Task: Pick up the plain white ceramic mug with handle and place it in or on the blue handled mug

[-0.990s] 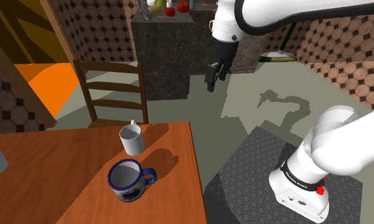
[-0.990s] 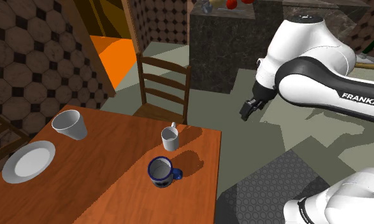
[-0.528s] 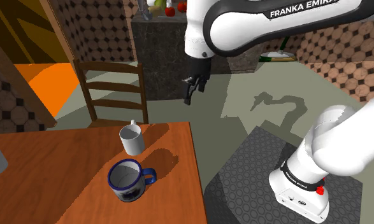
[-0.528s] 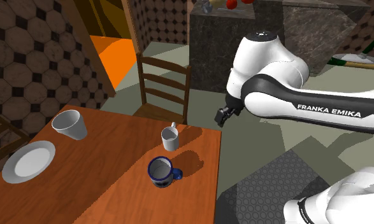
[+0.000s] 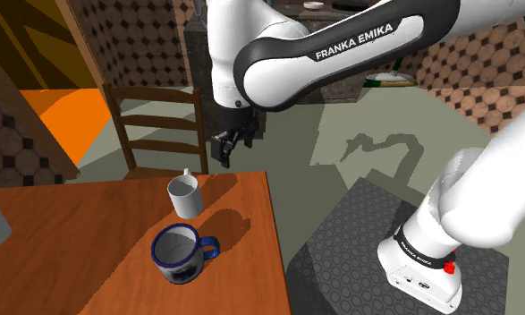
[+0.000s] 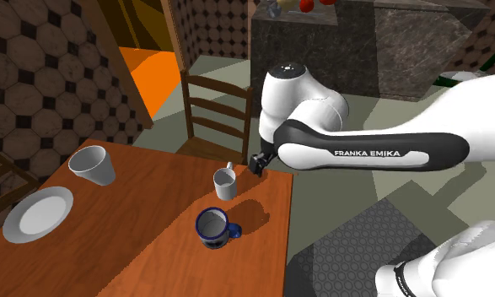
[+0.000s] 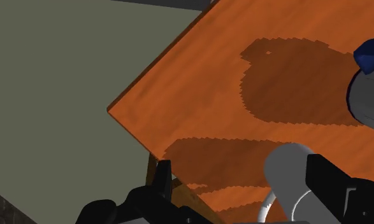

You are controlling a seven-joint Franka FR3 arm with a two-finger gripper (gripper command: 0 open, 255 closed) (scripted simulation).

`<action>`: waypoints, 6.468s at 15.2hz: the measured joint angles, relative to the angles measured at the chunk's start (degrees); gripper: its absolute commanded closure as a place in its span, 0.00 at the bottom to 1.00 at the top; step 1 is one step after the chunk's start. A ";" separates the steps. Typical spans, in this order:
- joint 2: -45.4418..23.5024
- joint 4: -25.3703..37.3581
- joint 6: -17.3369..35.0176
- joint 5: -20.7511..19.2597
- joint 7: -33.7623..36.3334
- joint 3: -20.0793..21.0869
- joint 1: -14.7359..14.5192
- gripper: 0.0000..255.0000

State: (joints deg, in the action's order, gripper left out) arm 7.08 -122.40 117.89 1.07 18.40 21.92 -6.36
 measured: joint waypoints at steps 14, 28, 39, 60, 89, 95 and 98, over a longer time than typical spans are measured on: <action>-30.30 26.73 0.02 -14.97 16.75 3.52 -9.56 0.00; -35.10 27.53 3.61 -17.30 18.46 2.51 -11.01 0.00; -35.10 27.53 3.62 -17.30 18.46 2.52 -11.01 1.00; -30.81 36.82 -9.44 -14.53 16.10 3.92 -10.86 1.00; -22.09 33.78 -15.40 -11.83 26.44 8.64 -17.23 1.00; -22.14 29.27 -10.88 -12.03 26.83 8.46 -16.90 1.00; -22.70 27.45 -8.61 -12.44 27.26 8.35 -16.96 1.00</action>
State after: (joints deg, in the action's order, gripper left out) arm -15.63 -94.94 109.28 -11.37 45.65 30.27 -23.31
